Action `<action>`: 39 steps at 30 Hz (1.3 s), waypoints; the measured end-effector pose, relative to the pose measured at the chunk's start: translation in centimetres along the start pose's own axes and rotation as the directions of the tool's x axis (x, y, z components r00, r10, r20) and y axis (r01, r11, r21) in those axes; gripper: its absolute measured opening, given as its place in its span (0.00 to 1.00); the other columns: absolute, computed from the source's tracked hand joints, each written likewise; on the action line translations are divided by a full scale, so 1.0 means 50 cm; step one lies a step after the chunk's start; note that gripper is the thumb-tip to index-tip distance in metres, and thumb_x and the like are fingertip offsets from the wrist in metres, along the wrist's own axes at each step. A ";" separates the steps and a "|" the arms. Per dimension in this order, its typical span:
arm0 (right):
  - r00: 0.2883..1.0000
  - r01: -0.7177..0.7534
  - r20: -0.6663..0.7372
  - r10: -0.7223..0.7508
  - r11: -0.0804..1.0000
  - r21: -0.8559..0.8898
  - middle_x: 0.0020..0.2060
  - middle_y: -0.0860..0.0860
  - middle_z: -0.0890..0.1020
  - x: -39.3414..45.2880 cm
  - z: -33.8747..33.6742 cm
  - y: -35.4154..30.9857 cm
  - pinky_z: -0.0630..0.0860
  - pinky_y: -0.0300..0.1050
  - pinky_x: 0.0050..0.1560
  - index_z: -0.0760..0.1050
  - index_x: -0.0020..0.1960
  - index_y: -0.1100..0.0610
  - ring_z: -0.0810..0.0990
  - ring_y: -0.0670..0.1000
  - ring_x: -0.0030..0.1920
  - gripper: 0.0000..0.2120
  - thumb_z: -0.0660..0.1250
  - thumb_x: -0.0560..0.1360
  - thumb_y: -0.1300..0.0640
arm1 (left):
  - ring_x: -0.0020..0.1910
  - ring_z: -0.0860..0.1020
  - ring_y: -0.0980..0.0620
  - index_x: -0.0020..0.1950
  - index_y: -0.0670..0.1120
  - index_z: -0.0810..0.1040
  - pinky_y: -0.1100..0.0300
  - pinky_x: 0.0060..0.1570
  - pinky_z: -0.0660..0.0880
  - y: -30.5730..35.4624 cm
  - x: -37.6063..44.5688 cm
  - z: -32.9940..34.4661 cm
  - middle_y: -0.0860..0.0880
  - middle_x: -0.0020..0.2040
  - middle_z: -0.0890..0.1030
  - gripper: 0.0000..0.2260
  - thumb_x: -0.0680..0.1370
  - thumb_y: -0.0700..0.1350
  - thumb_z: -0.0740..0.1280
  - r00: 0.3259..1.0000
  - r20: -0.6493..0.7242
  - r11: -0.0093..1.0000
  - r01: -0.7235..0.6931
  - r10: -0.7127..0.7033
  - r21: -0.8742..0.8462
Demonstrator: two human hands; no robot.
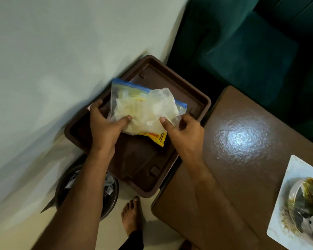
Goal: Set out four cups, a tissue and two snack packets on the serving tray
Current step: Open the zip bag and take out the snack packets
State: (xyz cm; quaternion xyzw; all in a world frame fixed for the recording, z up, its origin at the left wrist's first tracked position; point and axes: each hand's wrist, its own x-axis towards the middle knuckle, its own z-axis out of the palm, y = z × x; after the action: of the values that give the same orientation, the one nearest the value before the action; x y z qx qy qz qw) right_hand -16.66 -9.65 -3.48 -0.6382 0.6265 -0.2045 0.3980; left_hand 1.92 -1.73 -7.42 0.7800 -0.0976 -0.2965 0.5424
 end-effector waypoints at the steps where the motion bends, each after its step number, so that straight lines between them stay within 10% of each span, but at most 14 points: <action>1: 0.998 -0.058 0.008 0.057 0.998 0.031 0.46 0.51 0.84 0.007 0.007 -0.006 0.85 0.56 0.45 0.81 0.50 0.56 0.84 0.50 0.45 0.21 0.80 0.69 0.42 | 0.57 0.79 0.59 0.76 0.48 0.68 0.72 0.42 0.80 0.004 0.001 0.001 0.51 0.65 0.77 0.43 0.65 0.35 0.83 0.998 0.025 0.995 0.058 -0.057 -0.075; 4: 0.963 -0.266 0.009 0.270 0.943 0.199 0.61 0.54 0.77 0.025 0.019 -0.024 0.85 0.56 0.54 0.75 0.57 0.53 0.82 0.55 0.57 0.27 0.85 0.64 0.52 | 0.48 0.85 0.59 0.66 0.44 0.77 0.63 0.43 0.84 0.014 0.001 0.001 0.52 0.54 0.84 0.33 0.64 0.29 0.80 0.994 0.074 0.988 0.094 -0.085 -0.126; 10: 0.923 -0.350 0.033 0.383 0.803 0.482 0.51 0.44 0.76 0.030 0.035 -0.039 0.84 0.52 0.52 0.65 0.63 0.50 0.81 0.51 0.54 0.39 0.81 0.61 0.71 | 0.43 0.84 0.56 0.56 0.44 0.80 0.61 0.45 0.83 0.040 -0.024 0.012 0.52 0.48 0.84 0.21 0.64 0.32 0.77 0.995 0.042 0.986 -0.099 0.094 0.131; 15: 0.981 0.022 -0.191 0.018 0.979 0.202 0.43 0.43 0.80 -0.005 0.061 -0.066 0.76 0.27 0.35 0.73 0.60 0.59 0.83 0.39 0.42 0.25 0.71 0.63 0.68 | 0.48 0.84 0.51 0.57 0.45 0.79 0.65 0.45 0.78 0.073 -0.069 0.031 0.50 0.50 0.86 0.19 0.67 0.37 0.71 0.981 -0.005 0.961 -0.191 0.196 0.199; 19: 0.946 0.259 -0.172 -0.275 0.959 -0.112 0.42 0.50 0.80 -0.038 0.071 -0.078 0.69 0.35 0.35 0.68 0.48 0.51 0.77 0.50 0.41 0.19 0.72 0.63 0.64 | 0.45 0.83 0.64 0.59 0.44 0.79 0.69 0.45 0.79 0.092 -0.114 0.046 0.53 0.48 0.86 0.20 0.67 0.37 0.70 0.964 0.154 0.967 -0.233 0.217 0.099; 24: 0.896 0.422 -0.098 -0.433 0.899 -0.118 0.46 0.53 0.75 -0.063 0.053 -0.064 0.73 0.45 0.38 0.74 0.47 0.58 0.74 0.51 0.41 0.11 0.68 0.66 0.61 | 0.54 0.86 0.48 0.57 0.45 0.84 0.48 0.58 0.82 0.087 -0.122 0.038 0.48 0.52 0.88 0.15 0.70 0.41 0.72 0.955 0.277 0.977 -0.049 0.106 -0.206; 28: 0.819 0.570 0.009 -0.573 0.812 -0.124 0.50 0.56 0.77 -0.107 0.053 -0.052 0.76 0.49 0.45 0.80 0.51 0.60 0.78 0.54 0.48 0.13 0.70 0.68 0.57 | 0.52 0.86 0.46 0.60 0.41 0.82 0.54 0.52 0.81 0.080 -0.132 0.036 0.43 0.54 0.87 0.18 0.76 0.51 0.74 0.928 0.373 0.898 0.163 0.001 -0.408; 33: 0.681 0.732 0.120 -0.723 0.678 -0.065 0.45 0.56 0.83 -0.155 0.044 -0.032 0.76 0.57 0.54 0.83 0.48 0.61 0.80 0.60 0.52 0.11 0.69 0.67 0.59 | 0.43 0.85 0.54 0.51 0.44 0.82 0.57 0.47 0.81 0.053 -0.141 0.033 0.52 0.43 0.87 0.08 0.73 0.39 0.74 0.980 0.197 0.937 0.098 -0.033 -0.334; 39: 0.896 0.434 -0.203 -0.396 0.878 0.202 0.57 0.50 0.82 -0.154 -0.015 -0.021 0.81 0.51 0.56 0.78 0.66 0.58 0.83 0.53 0.54 0.24 0.74 0.71 0.61 | 0.58 0.85 0.43 0.58 0.47 0.83 0.46 0.59 0.82 0.023 -0.186 -0.017 0.45 0.56 0.87 0.17 0.73 0.33 0.68 0.973 0.223 0.941 0.016 0.064 -0.338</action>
State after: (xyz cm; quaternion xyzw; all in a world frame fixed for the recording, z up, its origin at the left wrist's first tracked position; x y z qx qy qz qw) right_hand -17.58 -2.55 -0.41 -0.6865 0.4742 -0.4091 0.3694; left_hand -4.88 2.90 -2.87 0.6345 -0.1175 -0.3908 0.6564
